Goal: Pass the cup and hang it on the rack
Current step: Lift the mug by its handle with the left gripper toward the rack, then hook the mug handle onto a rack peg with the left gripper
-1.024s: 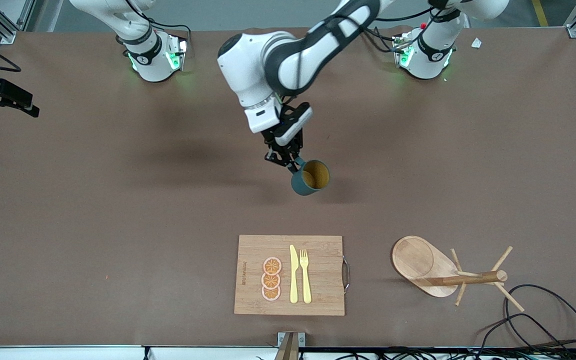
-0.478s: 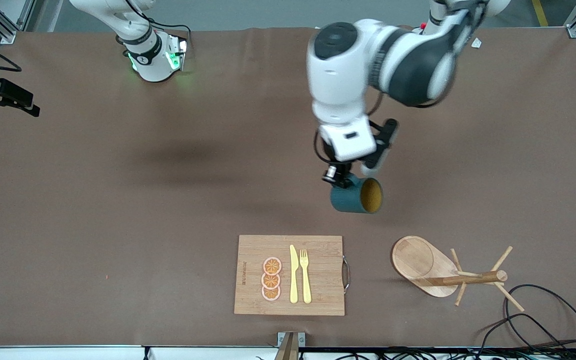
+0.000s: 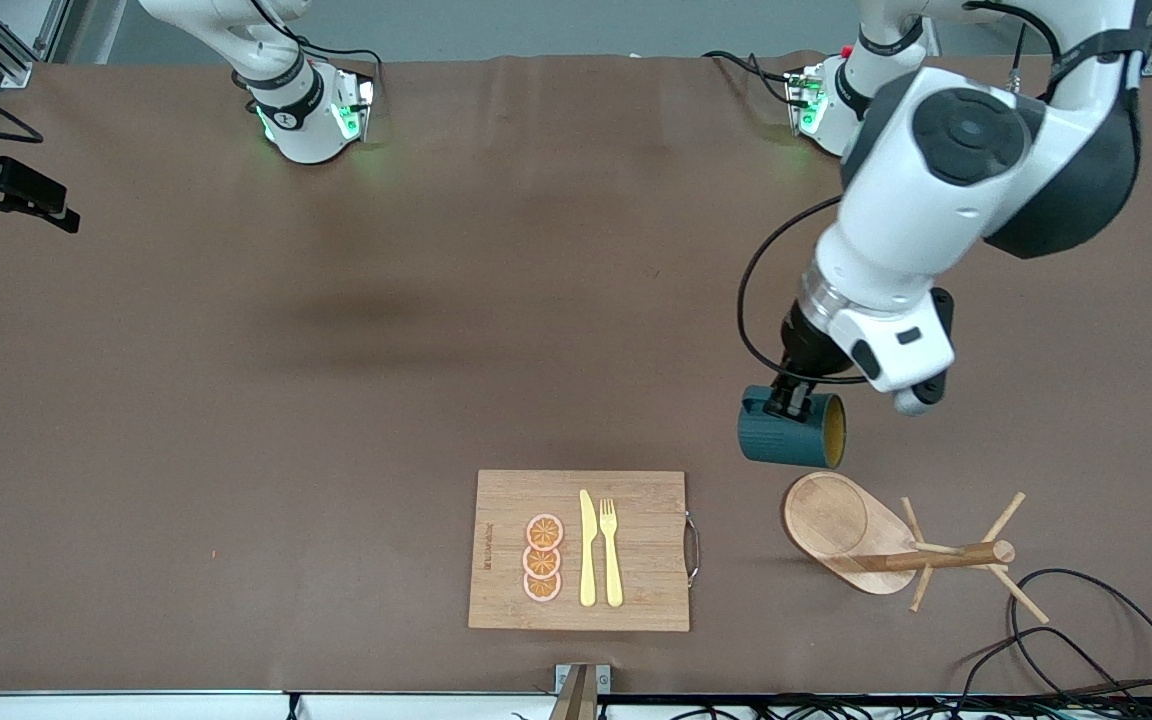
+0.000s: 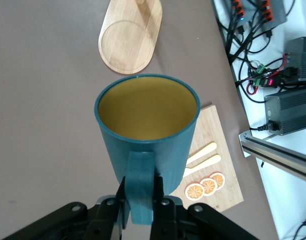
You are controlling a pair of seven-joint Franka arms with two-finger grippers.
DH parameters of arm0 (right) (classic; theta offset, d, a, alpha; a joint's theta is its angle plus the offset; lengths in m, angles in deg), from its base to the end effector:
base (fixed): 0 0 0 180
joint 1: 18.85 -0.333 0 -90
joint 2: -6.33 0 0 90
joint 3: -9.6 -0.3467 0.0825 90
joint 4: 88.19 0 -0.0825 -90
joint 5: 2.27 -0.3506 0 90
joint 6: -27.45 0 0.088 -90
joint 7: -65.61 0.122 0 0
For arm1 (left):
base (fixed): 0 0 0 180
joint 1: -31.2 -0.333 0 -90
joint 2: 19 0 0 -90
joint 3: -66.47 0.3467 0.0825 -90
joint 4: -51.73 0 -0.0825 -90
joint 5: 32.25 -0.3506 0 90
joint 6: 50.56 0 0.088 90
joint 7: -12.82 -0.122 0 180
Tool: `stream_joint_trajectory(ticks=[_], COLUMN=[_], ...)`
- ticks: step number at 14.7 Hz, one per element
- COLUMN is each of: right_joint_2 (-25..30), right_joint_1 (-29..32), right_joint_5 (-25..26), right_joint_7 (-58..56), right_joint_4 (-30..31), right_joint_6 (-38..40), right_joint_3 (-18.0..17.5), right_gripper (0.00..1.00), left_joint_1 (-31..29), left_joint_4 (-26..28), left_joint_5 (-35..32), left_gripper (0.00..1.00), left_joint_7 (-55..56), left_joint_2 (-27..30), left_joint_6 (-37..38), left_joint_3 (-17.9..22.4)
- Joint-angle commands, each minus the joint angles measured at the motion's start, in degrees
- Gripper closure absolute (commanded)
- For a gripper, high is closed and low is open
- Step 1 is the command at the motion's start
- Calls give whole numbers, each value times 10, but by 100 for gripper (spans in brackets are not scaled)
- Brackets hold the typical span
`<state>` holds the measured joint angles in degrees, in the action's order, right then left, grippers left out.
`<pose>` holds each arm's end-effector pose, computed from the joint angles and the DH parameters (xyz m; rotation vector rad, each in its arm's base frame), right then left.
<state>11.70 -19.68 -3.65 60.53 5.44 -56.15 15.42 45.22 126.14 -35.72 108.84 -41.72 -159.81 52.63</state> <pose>0.4738 -0.0410 0.6501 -3.0987 -0.0064 0.1218 0.6166 -0.2819 0.5642 2.4133 1.6589 0.1137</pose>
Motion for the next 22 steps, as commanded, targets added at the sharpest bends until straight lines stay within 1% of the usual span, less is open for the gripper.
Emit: stream_joint_trajectory(ticks=[1, 3, 6, 10, 12, 14, 18, 22], right_joint_2=[18, 18, 18, 18, 18, 18, 18, 18], right_joint_1=[-1, -1, -1, -1, -2, -2, -2, -2], right_joint_5=[6, 6, 9, 9, 9, 9, 9, 9], right_joint_7=[-1, -1, -1, -1, -1, -1, -1, -1], right_joint_4=[16, 16, 16, 16, 16, 16, 16, 16], right_joint_6=[0, 0, 0, 0, 0, 0, 0, 0], right_joint_3=[-1, -1, -1, -1, -2, -2, -2, -2], right_gripper=[0, 0, 0, 0, 0, 0, 0, 0], left_joint_1=[-43, -65, -102, -137, -151, -161, -212, -242], left_joint_4=[14, 11, 10, 8, 8, 8, 9, 8], left_joint_5=[70, 108, 185, 295, 335, 368, 484, 552], left_gripper=[100, 100, 100, 100, 100, 100, 100, 100], left_joint_7=[-12, -25, -54, -100, -116, -132, -216, -305], left_joint_2=[13, 13, 13, 9, 6, -3, -31, -71], left_joint_6=[-25, -26, -27, -27, -27, -27, -27, -26], left_joint_3=[-5, -4, -4, -1, 0, 2, 3, 2])
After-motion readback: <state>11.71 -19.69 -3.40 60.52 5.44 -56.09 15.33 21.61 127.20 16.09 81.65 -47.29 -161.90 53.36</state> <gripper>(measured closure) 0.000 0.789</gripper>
